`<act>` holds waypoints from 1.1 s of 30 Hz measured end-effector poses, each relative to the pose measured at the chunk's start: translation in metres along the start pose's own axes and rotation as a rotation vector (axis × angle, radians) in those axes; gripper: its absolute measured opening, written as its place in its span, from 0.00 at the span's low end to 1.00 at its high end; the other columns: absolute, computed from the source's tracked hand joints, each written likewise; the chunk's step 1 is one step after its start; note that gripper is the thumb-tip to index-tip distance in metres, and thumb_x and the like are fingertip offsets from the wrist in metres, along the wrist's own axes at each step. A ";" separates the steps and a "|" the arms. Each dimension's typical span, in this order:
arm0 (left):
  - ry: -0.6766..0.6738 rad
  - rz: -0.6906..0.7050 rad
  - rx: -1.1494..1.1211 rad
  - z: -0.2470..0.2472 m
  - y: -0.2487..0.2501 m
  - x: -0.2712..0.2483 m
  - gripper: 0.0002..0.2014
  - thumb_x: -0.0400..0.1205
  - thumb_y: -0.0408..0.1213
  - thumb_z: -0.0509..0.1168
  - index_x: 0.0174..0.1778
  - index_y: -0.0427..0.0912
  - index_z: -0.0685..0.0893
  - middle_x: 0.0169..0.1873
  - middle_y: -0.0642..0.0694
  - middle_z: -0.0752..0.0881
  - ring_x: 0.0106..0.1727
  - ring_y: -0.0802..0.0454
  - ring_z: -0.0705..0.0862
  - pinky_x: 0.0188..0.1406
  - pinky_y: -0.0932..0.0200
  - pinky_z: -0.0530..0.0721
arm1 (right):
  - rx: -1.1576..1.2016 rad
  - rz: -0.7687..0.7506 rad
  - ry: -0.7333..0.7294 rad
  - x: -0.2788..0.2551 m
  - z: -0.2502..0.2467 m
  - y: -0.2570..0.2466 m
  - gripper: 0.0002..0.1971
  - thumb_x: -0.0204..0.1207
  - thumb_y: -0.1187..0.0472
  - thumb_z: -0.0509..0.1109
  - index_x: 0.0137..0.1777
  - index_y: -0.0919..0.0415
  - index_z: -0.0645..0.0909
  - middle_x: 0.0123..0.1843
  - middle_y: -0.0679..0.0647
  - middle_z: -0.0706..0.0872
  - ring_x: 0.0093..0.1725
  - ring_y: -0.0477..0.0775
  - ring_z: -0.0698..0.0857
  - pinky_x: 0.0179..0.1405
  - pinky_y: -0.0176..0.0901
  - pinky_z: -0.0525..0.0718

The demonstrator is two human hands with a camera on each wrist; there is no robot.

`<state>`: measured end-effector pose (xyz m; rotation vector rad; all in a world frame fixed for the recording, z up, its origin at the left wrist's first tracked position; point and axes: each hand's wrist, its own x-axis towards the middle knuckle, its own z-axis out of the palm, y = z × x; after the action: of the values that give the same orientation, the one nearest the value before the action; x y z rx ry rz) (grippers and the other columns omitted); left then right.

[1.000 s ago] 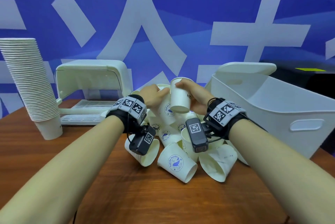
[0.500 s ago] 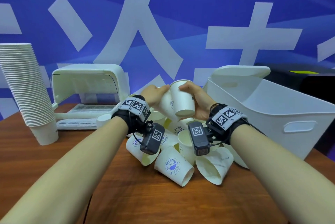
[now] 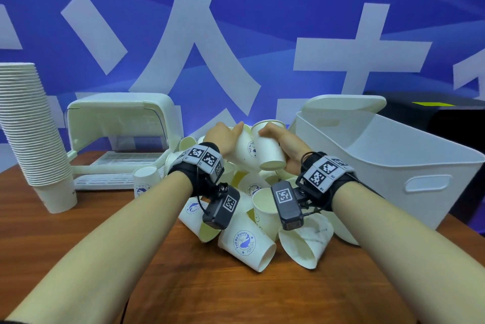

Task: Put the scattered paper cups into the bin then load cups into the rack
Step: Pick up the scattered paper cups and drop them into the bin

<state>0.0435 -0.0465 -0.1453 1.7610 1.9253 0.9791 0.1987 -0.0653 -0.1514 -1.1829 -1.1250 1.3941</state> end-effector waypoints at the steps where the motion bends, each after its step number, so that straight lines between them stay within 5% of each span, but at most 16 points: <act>1: 0.004 -0.005 0.023 0.001 -0.001 0.000 0.29 0.85 0.56 0.51 0.61 0.32 0.80 0.55 0.35 0.85 0.56 0.38 0.82 0.45 0.55 0.70 | -0.010 0.007 0.019 0.001 0.000 -0.001 0.26 0.67 0.55 0.77 0.64 0.63 0.79 0.52 0.65 0.89 0.44 0.63 0.89 0.44 0.57 0.89; 7: 0.053 -0.015 0.002 0.009 -0.007 0.006 0.29 0.86 0.56 0.51 0.63 0.30 0.78 0.59 0.34 0.84 0.59 0.36 0.82 0.48 0.54 0.73 | -0.057 0.105 0.066 0.006 0.003 -0.003 0.35 0.56 0.49 0.83 0.64 0.61 0.80 0.52 0.63 0.91 0.48 0.64 0.91 0.42 0.56 0.89; 13: 0.057 0.012 -0.100 0.016 -0.007 0.007 0.28 0.86 0.54 0.53 0.60 0.28 0.77 0.55 0.32 0.85 0.56 0.35 0.83 0.46 0.53 0.73 | -0.143 0.172 0.072 0.007 0.002 -0.005 0.29 0.64 0.47 0.79 0.61 0.61 0.79 0.55 0.63 0.90 0.54 0.65 0.89 0.59 0.66 0.84; 17: 0.065 0.002 -0.118 0.016 -0.006 0.006 0.24 0.87 0.51 0.52 0.64 0.32 0.72 0.59 0.35 0.82 0.61 0.36 0.81 0.53 0.52 0.74 | -0.101 0.184 0.047 0.008 -0.001 -0.007 0.16 0.74 0.49 0.74 0.49 0.61 0.77 0.49 0.62 0.87 0.50 0.64 0.85 0.65 0.60 0.81; 19: 0.074 0.011 -0.104 0.015 -0.004 0.004 0.22 0.88 0.50 0.51 0.66 0.33 0.71 0.60 0.35 0.82 0.62 0.37 0.80 0.55 0.52 0.74 | -0.068 0.179 0.027 0.010 -0.002 -0.007 0.16 0.75 0.50 0.73 0.52 0.61 0.77 0.52 0.63 0.87 0.51 0.64 0.85 0.67 0.61 0.80; 24: 0.110 0.030 -0.140 0.017 -0.003 0.003 0.17 0.88 0.46 0.53 0.65 0.37 0.70 0.58 0.36 0.83 0.61 0.37 0.81 0.55 0.51 0.75 | 0.002 0.173 0.036 0.011 -0.003 -0.008 0.18 0.74 0.50 0.73 0.57 0.60 0.77 0.45 0.62 0.88 0.42 0.62 0.86 0.53 0.57 0.84; 27: 0.149 0.033 -0.161 0.018 -0.003 0.001 0.10 0.87 0.43 0.58 0.54 0.42 0.64 0.49 0.37 0.82 0.54 0.36 0.83 0.49 0.51 0.76 | 0.006 0.170 0.043 0.012 -0.006 -0.007 0.22 0.73 0.49 0.74 0.61 0.60 0.76 0.45 0.62 0.88 0.41 0.62 0.86 0.57 0.58 0.84; 29: 0.142 0.048 -0.104 0.019 -0.003 0.001 0.09 0.87 0.44 0.57 0.51 0.41 0.67 0.52 0.36 0.84 0.55 0.36 0.82 0.52 0.50 0.76 | -0.007 0.169 0.057 0.011 -0.007 -0.007 0.19 0.73 0.49 0.74 0.57 0.60 0.77 0.43 0.62 0.88 0.40 0.62 0.86 0.55 0.57 0.84; 33: 0.140 0.019 -0.131 0.020 0.001 0.001 0.16 0.87 0.44 0.56 0.61 0.33 0.72 0.57 0.35 0.83 0.59 0.36 0.81 0.55 0.48 0.76 | -0.010 0.169 0.082 0.011 -0.009 -0.005 0.17 0.73 0.50 0.75 0.53 0.59 0.77 0.35 0.60 0.89 0.36 0.60 0.86 0.47 0.53 0.85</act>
<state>0.0575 -0.0407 -0.1585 1.6798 1.8822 1.2353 0.2074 -0.0537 -0.1488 -1.3558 -0.9951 1.4536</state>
